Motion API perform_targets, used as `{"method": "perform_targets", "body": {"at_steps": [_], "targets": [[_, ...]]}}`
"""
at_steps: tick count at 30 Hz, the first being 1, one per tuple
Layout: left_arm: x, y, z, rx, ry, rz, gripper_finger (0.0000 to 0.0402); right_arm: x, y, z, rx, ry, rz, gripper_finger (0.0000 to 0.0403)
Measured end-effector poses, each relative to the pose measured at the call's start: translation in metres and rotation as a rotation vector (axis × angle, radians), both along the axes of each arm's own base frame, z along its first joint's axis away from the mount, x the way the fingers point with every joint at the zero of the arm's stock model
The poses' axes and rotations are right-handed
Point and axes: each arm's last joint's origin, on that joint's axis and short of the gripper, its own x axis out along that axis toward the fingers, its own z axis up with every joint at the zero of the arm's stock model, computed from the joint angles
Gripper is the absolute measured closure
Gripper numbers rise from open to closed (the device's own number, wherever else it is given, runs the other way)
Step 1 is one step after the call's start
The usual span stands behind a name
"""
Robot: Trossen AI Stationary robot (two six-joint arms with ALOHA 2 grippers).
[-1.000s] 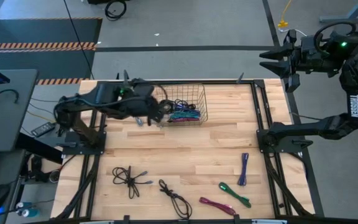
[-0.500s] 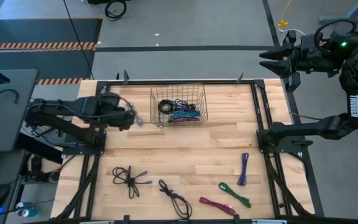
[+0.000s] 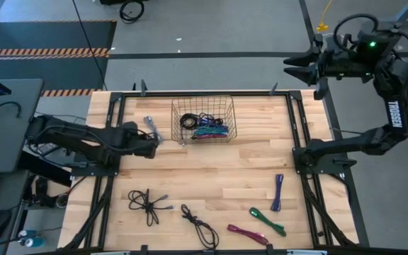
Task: Pick and place USB-C Cables
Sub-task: Put the white charger cable into the wire basket
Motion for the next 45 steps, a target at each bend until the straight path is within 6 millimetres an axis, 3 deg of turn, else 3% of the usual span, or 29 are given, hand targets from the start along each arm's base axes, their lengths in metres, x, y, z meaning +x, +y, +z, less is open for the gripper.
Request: {"method": "perform_targets", "body": {"at_steps": [5, 13, 21, 31, 45], "targets": [[0.003, 0.004, -0.023, 0.083, -0.079, 0.024, 0.0301, 0.004, -0.003, 0.003, -0.023, -0.024, 0.008, 0.0268], [0.005, 0.024, -0.037, 0.122, -0.11, 0.09, 0.0291, -0.001, 0.002, 0.005, -0.056, -0.041, 0.04, 0.0268], [0.017, 0.047, -0.043, 0.167, -0.125, 0.082, 0.0215, -0.007, 0.009, 0.008, -0.09, -0.066, 0.102, 0.0268], [0.026, 0.062, -0.066, 0.081, -0.038, 0.126, 0.0137, -0.02, 0.019, 0.016, -0.172, -0.141, 0.116, 0.0268], [0.054, 0.073, -0.113, 0.065, -0.019, 0.182, 0.0131, -0.033, 0.032, 0.021, -0.228, -0.198, 0.186, 0.0268]]}}
